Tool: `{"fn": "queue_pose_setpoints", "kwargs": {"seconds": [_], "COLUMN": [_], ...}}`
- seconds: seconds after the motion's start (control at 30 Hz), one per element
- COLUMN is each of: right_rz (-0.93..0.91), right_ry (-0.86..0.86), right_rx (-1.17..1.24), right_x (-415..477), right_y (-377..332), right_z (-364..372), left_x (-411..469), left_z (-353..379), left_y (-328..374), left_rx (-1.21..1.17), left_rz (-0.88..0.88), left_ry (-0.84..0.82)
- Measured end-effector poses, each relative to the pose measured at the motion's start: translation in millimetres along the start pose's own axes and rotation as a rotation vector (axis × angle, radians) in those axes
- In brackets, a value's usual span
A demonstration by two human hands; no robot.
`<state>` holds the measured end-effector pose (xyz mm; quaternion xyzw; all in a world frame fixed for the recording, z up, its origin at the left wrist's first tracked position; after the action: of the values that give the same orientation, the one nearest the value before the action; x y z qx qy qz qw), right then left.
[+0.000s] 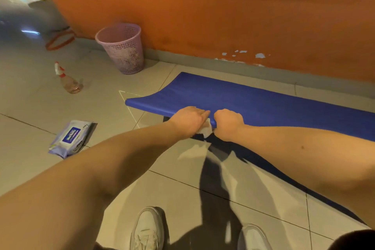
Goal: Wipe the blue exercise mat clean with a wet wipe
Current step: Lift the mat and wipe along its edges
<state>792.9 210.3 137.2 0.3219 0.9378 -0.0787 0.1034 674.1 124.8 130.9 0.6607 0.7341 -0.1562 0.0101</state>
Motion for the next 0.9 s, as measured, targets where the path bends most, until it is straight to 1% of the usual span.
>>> {"fn": "queue_pose_setpoints", "kwargs": {"seconds": [0.1,0.2,0.4,0.57,0.8,0.9], "right_rz": [0.022,0.012,0.007,0.012,0.035,-0.013], "right_ry": [0.005,0.012,0.052,0.061,0.073,0.085], "right_rx": [-0.011,-0.02,-0.018,-0.025,-0.037,-0.07], "right_x": [1.9,4.7,5.5,3.6,1.8,6.6], "right_y": [2.6,7.1,14.6,12.9,5.0,-7.6], "right_z": [-3.5,-4.4,-7.3,-5.7,3.0,7.0], "left_x": [0.0,-9.3,-43.2,-64.4,-58.1,-49.9], "left_z": [-1.9,-4.8,7.6,21.8,24.2,22.7], "left_y": [-5.0,-19.4,-94.1,-140.3,-145.5,-147.3], "left_rx": [0.076,0.081,0.028,-0.004,-0.01,0.043], "left_rz": [0.053,0.083,-0.016,-0.051,0.016,0.017], "left_ry": [0.0,0.022,0.012,-0.022,0.068,0.102]}}
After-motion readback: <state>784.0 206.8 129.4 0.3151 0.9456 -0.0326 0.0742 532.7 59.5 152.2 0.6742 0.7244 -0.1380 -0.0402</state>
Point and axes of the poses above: each hand's wrist, its own x-axis towards the middle knuckle, its own z-axis out of the palm, y = z × x, the point moved 2 cm from there along x, towards the middle knuckle, and after that the axes turned 1 degree about -z, right-handed, at the moved point
